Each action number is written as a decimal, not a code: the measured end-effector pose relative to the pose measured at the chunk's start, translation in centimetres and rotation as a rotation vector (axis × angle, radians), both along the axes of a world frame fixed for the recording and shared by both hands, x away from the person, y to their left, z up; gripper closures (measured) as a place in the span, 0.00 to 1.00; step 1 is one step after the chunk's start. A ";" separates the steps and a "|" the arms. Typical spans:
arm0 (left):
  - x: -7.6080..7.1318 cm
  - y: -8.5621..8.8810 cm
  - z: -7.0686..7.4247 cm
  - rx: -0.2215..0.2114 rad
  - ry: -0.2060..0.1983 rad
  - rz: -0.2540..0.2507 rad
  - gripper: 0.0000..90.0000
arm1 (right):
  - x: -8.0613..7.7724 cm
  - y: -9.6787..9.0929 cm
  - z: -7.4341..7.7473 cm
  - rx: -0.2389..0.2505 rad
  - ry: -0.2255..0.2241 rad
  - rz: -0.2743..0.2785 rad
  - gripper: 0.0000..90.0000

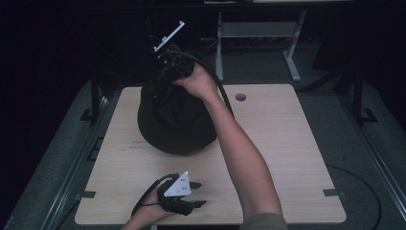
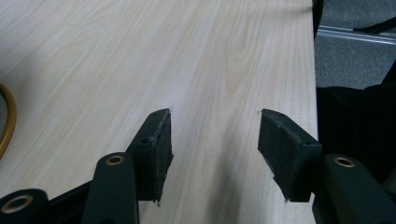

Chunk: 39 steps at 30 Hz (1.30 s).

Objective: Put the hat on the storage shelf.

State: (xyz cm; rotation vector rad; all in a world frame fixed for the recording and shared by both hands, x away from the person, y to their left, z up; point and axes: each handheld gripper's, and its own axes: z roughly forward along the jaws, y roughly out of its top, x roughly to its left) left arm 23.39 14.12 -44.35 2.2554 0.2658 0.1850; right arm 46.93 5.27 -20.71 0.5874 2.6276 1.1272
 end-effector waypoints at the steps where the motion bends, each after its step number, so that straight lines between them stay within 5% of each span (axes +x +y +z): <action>1: 0.0 0.0 0.0 -0.004 0.000 -0.001 0.49 | 0.0 -0.2 0.0 0.009 -0.004 0.002 0.81; 13: -0.1 -0.2 -0.1 0.000 -0.002 -0.006 0.48 | -0.3 -2.2 0.2 0.082 0.034 -0.013 0.66; 39: 0.3 0.7 0.1 -0.022 0.008 0.038 0.45 | -1.9 -8.2 -0.9 0.249 0.017 -0.035 0.45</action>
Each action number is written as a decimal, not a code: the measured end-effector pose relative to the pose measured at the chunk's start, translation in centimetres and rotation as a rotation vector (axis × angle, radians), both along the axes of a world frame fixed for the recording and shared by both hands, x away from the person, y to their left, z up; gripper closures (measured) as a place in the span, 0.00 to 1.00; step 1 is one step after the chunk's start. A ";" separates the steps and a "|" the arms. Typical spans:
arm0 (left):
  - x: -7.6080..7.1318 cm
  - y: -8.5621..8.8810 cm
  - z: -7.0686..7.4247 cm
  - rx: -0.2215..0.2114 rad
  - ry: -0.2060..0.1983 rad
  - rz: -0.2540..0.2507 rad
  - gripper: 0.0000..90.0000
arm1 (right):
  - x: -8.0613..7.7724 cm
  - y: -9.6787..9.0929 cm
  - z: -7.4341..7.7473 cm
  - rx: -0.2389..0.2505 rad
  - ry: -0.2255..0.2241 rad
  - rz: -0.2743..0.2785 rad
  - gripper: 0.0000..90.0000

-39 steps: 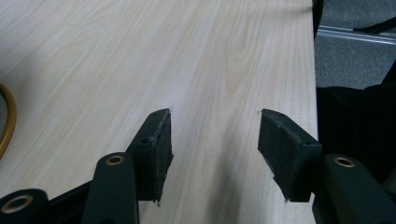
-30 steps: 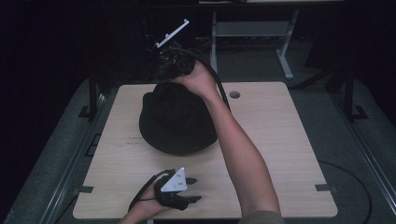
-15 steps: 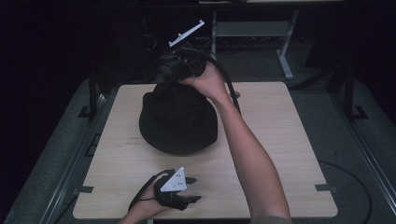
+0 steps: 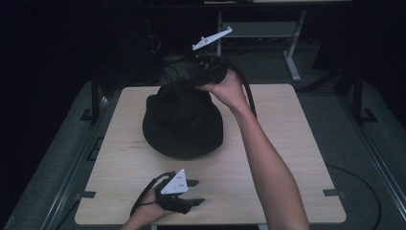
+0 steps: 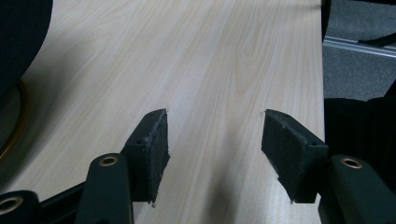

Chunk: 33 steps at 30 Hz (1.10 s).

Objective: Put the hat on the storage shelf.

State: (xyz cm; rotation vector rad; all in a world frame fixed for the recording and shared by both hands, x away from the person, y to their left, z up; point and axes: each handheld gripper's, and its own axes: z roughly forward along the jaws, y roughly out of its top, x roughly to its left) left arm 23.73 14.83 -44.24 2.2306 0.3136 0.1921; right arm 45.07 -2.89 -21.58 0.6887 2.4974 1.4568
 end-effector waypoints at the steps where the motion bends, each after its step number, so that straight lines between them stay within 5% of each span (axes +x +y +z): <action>1: 0.0 0.0 0.0 0.000 0.001 0.001 0.45 | -0.1 -0.2 0.0 0.002 -0.004 -0.005 0.44; 11: 0.2 0.2 0.0 -0.009 0.006 0.023 0.43 | -1.0 -2.9 -0.8 0.059 -0.001 -0.034 0.33; 33: 0.6 0.5 -0.1 -0.037 0.031 0.067 0.40 | -2.9 -8.1 -2.8 0.079 -0.003 -0.081 0.30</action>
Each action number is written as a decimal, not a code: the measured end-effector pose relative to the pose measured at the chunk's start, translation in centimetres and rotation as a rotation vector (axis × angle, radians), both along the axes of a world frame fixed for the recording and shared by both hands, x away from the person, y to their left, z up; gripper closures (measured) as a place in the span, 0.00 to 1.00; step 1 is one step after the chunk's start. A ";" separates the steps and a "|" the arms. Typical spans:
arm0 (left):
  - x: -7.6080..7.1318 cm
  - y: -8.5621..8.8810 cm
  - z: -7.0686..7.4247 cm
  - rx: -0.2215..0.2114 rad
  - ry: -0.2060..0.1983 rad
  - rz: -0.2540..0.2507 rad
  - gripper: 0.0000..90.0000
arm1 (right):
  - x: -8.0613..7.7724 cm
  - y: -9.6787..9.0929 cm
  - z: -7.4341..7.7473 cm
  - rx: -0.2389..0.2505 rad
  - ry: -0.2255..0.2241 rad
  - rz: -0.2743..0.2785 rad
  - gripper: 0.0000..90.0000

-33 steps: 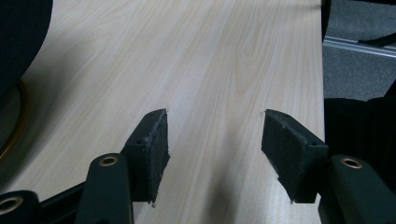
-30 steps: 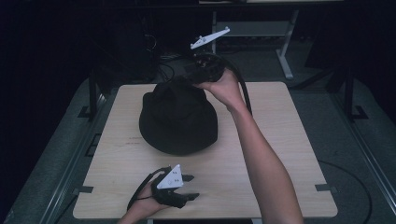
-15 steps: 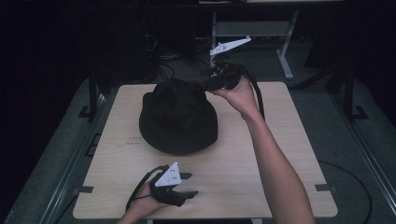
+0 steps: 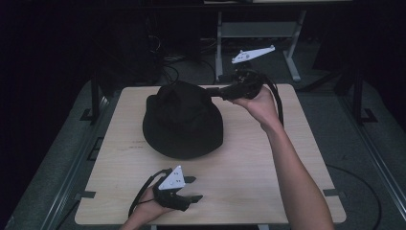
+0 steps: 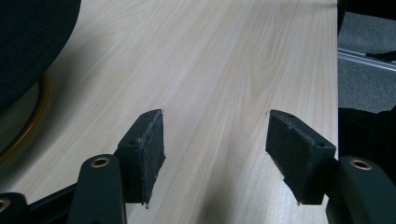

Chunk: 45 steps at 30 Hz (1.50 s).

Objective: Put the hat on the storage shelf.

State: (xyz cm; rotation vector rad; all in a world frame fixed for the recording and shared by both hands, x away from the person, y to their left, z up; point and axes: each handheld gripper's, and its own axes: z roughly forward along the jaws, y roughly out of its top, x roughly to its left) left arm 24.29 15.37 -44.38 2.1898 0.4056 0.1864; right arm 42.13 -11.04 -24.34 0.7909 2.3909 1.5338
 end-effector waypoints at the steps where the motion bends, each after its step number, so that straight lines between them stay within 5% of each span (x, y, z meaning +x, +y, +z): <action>1: 0.0 0.0 0.0 0.001 -0.002 0.001 0.40 | 0.0 0.0 0.0 0.000 0.000 0.000 0.30; 45: 0.4 0.6 -0.1 0.001 0.015 0.041 0.38 | -4.9 -7.8 -4.9 0.025 0.023 -0.065 0.26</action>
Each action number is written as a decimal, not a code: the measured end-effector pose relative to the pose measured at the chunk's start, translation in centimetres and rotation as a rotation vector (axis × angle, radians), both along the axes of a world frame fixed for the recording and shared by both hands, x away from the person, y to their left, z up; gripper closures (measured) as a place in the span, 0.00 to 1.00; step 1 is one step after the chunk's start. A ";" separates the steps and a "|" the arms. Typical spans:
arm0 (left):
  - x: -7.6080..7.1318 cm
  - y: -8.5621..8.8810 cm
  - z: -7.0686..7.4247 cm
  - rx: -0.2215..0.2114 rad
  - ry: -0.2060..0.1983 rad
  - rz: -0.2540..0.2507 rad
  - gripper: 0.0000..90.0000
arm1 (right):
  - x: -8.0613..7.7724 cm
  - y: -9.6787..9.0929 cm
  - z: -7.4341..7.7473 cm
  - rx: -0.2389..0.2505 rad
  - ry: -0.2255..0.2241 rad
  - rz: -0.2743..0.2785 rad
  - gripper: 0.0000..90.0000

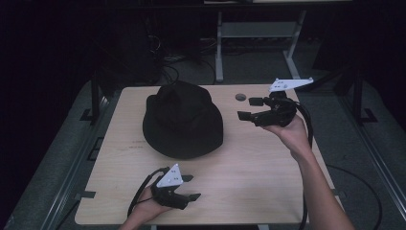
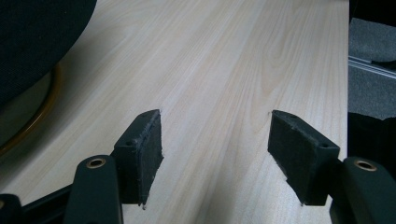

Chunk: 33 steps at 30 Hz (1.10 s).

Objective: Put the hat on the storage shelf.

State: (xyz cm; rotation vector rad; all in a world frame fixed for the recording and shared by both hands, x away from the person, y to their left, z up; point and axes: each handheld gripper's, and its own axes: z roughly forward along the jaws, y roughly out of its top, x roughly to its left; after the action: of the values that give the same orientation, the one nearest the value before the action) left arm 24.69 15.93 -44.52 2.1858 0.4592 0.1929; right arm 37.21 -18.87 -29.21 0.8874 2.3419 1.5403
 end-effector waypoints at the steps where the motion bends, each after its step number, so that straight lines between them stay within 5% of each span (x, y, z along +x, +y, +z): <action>1: 0.0 0.0 0.0 0.002 -0.002 -0.002 0.38 | -0.1 -0.1 -0.1 0.000 0.002 -0.003 0.26; 33: 0.1 0.1 -0.3 0.003 0.019 0.009 0.36 | -3.4 -4.6 -4.7 0.029 0.047 -0.063 0.22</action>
State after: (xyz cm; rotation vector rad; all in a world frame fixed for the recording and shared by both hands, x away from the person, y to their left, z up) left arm 24.79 16.04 -44.84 2.1906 0.4793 0.1784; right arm 33.82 -23.50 -33.91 1.0048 2.3050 1.5489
